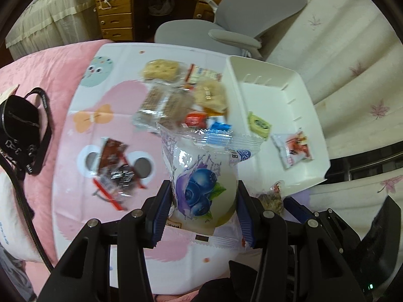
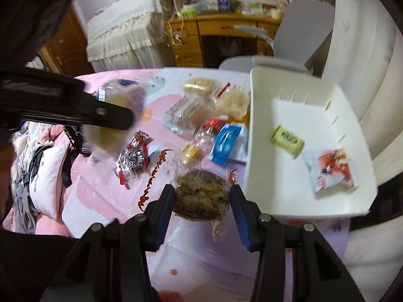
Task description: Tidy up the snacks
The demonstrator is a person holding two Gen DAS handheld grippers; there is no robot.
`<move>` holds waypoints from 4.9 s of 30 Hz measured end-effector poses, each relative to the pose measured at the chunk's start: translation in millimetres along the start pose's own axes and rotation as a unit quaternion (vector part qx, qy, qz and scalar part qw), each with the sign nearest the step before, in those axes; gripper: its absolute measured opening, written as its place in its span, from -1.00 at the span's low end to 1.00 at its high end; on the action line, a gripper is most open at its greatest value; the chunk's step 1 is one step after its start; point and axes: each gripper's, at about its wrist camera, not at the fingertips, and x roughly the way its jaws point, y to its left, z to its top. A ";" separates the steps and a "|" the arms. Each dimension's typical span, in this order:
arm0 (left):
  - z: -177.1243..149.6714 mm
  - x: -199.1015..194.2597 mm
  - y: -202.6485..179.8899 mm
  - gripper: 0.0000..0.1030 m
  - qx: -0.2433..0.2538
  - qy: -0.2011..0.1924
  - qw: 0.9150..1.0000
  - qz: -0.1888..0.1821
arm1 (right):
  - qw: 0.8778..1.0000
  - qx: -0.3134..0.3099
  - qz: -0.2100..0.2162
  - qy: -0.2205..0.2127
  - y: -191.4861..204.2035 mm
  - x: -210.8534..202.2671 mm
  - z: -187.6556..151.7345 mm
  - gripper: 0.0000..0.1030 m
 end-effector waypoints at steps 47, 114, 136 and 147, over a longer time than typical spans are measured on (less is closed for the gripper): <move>-6.8 42.3 -84.0 0.43 0.039 -0.024 0.995 -0.094 | 0.983 0.163 -0.085 -0.007 -152.5 -51.0 -44.7 -0.44; -42.5 139.6 119.1 0.26 0.352 -0.046 0.933 0.065 | 0.888 0.366 -0.273 0.062 -52.0 47.7 -159.9 0.31; -38.5 139.6 114.5 -0.12 0.323 -0.054 0.942 0.065 | 0.909 0.313 -0.269 0.060 -68.1 41.5 -160.4 -0.15; -36.1 131.7 107.0 -0.22 0.294 -0.055 0.952 0.069 | 0.927 0.281 -0.242 0.060 -55.3 38.8 -157.2 -0.32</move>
